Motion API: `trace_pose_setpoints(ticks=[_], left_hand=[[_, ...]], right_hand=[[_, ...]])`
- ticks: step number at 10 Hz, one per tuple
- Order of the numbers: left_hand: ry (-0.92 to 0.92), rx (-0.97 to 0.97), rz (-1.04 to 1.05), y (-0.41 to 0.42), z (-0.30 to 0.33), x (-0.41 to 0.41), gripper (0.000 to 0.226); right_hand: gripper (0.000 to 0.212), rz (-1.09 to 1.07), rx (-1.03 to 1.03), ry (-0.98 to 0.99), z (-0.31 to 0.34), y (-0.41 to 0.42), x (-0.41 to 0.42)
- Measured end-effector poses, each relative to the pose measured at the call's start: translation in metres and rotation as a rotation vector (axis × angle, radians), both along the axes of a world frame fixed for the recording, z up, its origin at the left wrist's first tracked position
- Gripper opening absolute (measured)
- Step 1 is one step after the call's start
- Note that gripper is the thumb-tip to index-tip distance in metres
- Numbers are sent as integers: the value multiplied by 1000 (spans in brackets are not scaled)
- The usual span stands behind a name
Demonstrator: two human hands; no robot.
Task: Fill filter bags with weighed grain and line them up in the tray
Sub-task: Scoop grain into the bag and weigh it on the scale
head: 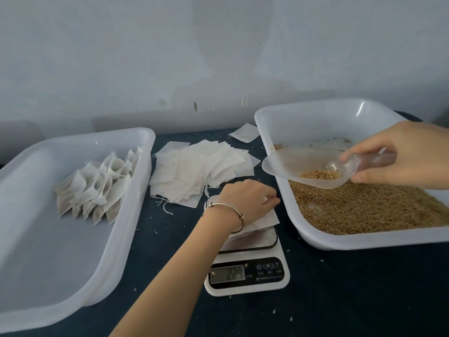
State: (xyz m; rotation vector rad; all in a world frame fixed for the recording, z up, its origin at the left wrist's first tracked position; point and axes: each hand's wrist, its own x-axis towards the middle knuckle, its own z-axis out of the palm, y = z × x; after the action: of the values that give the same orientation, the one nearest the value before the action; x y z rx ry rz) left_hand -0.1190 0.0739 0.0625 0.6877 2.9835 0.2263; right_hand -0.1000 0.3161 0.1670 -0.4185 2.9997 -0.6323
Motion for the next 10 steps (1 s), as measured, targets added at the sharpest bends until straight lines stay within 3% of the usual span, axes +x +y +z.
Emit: trace_pose_setpoints(ticks=[2, 4, 5, 7, 9, 10], left_hand=[[91, 248, 88, -5, -2, 5, 18], [-44, 585, 187, -26, 10, 19, 12], [-76, 674, 225, -40, 14, 29, 21], [-52, 722, 261, -47, 21, 41, 23], [70, 651, 219, -48, 29, 44, 31], [103, 642, 216, -47, 30, 47, 32]], right_hand=[[27, -1, 10, -36, 0, 2, 2], [31, 53, 45, -28, 4, -9, 3], [25, 81, 103, -49, 7, -17, 4], [27, 164, 160, -52, 13, -38, 4], [38, 138, 195, -25, 15, -51, 3], [29, 118, 230, -4, 15, -53, 2]])
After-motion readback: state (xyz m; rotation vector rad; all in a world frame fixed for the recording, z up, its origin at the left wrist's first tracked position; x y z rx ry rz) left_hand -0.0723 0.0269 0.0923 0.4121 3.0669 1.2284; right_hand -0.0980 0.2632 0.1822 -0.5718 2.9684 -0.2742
